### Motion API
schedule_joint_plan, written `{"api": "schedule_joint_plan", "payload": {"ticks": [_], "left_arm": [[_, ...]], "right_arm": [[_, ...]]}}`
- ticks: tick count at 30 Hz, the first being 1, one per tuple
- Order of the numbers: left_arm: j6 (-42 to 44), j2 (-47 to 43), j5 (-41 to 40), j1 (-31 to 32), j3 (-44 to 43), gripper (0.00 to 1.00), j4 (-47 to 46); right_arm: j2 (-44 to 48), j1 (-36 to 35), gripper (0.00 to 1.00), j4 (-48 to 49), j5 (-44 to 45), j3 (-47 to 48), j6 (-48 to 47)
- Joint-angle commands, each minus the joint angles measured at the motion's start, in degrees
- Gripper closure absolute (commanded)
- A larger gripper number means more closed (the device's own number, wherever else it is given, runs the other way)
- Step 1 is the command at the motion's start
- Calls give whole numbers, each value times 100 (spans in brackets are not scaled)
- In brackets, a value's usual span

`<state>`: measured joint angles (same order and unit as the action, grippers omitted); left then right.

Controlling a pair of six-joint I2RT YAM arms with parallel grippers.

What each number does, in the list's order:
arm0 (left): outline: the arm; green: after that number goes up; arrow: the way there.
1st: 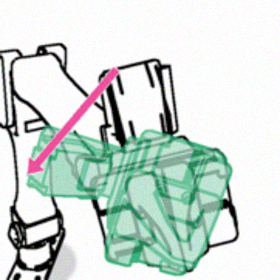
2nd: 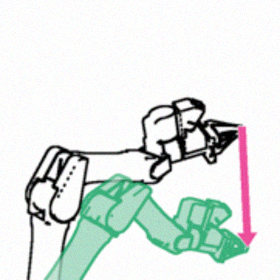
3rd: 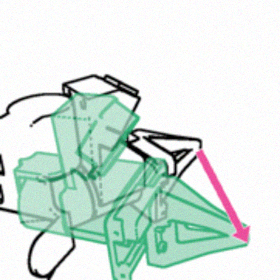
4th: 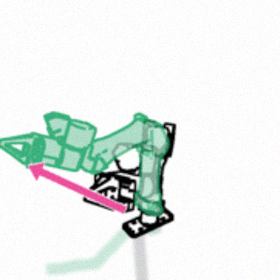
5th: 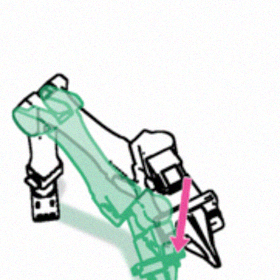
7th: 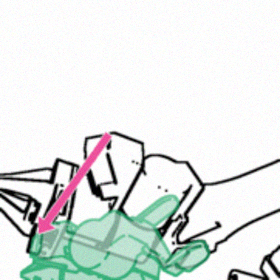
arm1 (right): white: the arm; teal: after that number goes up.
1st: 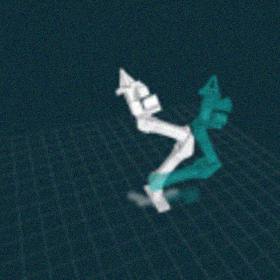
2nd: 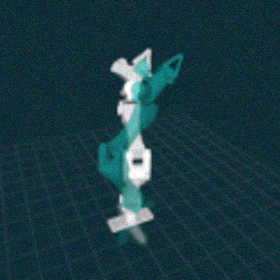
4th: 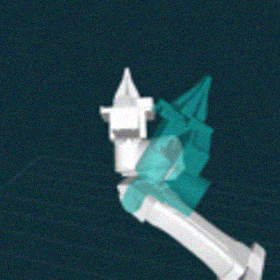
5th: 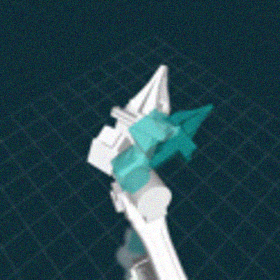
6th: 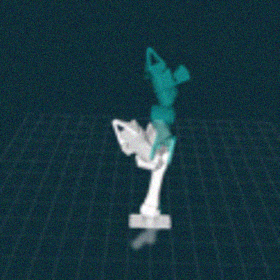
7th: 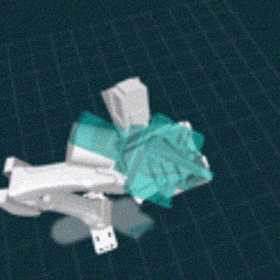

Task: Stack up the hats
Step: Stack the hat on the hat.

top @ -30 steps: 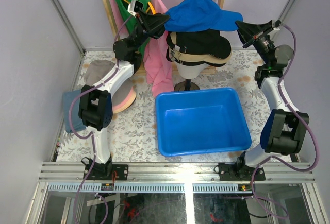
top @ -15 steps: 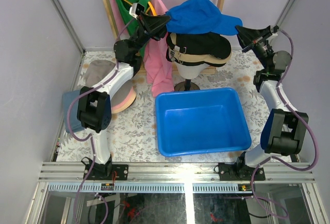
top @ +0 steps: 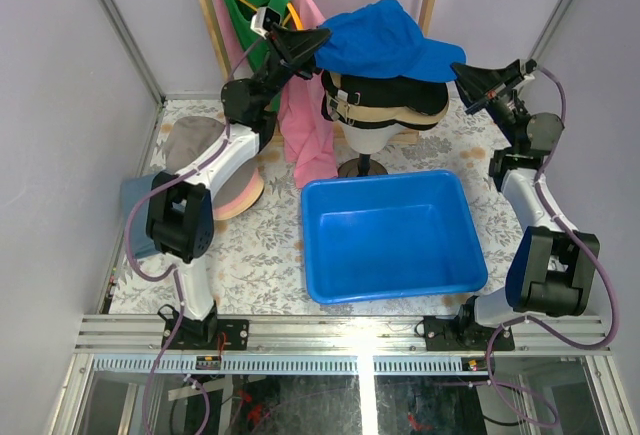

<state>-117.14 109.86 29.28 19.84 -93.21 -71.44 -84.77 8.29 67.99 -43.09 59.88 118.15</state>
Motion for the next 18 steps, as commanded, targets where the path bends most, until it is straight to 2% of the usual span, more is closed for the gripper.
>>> {"api": "schedule_joint_plan", "payload": {"ticks": [1, 6, 13, 18], "left_arm": [[-353, -408, -165, 20, 354, 76, -82], [-330, -604, -142, 14, 724, 78, -106], [-76, -843, 50, 14, 1111, 90, 151], [355, -1076, 252, 4, 1420, 91, 695]], "right_arm": [[292, -72, 91, 595, -249, -189, 51], [394, -72, 91, 617, -322, -459, 43], [418, -65, 91, 683, -387, -667, 19], [448, -56, 91, 539, -437, -816, -131]]}}
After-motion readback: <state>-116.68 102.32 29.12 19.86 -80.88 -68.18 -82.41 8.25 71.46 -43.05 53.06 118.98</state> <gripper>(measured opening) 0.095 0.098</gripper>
